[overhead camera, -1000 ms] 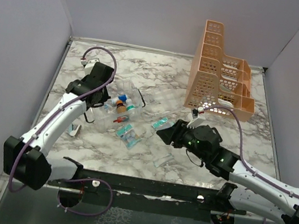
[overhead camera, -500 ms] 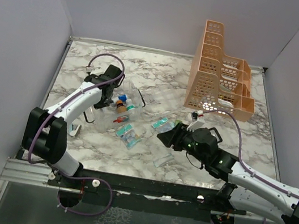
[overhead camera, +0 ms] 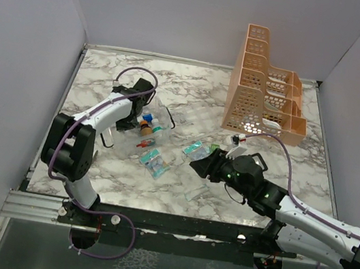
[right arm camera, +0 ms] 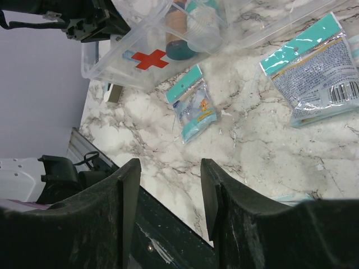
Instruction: Organize the medicine kit
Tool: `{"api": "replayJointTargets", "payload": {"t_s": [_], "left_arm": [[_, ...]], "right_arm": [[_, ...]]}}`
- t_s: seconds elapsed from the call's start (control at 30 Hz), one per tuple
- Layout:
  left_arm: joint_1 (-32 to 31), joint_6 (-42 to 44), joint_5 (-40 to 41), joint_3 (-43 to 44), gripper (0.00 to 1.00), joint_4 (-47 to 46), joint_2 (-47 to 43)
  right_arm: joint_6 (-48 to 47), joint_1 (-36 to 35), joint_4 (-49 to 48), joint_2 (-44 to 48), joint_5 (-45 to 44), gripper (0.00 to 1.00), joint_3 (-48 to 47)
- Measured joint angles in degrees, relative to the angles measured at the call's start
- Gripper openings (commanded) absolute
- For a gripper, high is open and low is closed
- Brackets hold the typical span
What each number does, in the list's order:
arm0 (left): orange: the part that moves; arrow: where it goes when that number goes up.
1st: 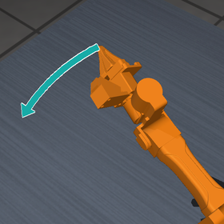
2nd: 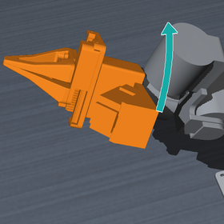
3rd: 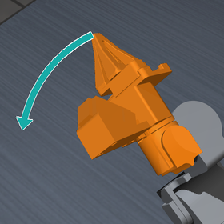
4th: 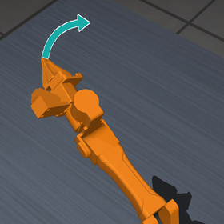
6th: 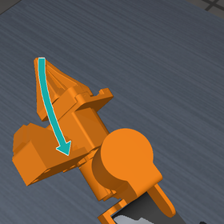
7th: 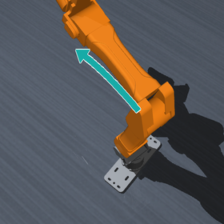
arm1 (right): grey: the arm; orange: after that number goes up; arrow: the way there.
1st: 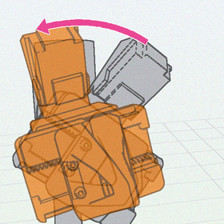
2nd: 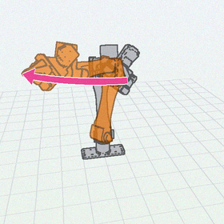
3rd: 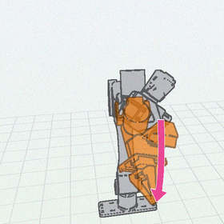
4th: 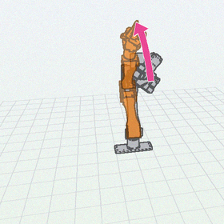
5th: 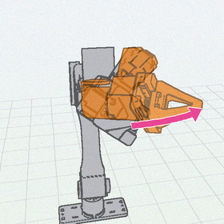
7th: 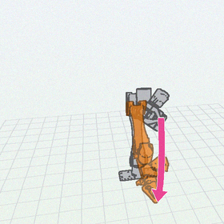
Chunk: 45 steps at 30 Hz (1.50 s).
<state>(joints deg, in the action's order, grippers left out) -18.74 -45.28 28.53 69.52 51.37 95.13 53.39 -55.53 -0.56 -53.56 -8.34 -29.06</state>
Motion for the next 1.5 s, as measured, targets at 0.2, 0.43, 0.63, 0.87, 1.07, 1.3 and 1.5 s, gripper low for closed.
{"api": "replayJointTargets", "payload": {"t_s": [0.2, 0.43, 0.63, 0.87, 1.07, 1.3, 1.5], "left_arm": [[0.0, 2.9, -1.1, 0.2, 0.53, -0.2, 0.5], [0.0, 4.8, -3.0, 0.5, 0.48, 0.0, -1.2], [0.0, 5.6, -6.5, 2.3, 0.45, -0.3, -2.8], [0.0, 5.7, -11.4, 2.3, 0.40, -1.4, -3.1], [0.0, 6.4, -13.5, 2.1, 0.40, -4.0, -3.5], [0.0, 7.6, -14.8, 0.5, 0.29, -7.6, -4.0], [0.0, 7.5, -14.7, 0.1, 0.27, -9.8, 0.2]], "right_arm": [[0.0, 0.0, -0.3, 0.2, 0.0, 0.47, 0.2], [0.0, 0.0, -0.9, 0.4, 0.0, 0.47, 0.4], [0.0, 0.0, -1.2, 0.4, 0.0, 0.47, 0.4], [0.0, 0.0, -1.2, 0.4, 0.0, 0.47, 0.4], [0.0, 0.0, -1.2, 0.4, 0.0, 0.47, 0.5], [0.0, 0.0, -1.3, 0.4, 0.0, 0.47, 1.0], [0.0, 0.0, -1.3, 0.4, 0.0, 0.47, 1.1]]}}
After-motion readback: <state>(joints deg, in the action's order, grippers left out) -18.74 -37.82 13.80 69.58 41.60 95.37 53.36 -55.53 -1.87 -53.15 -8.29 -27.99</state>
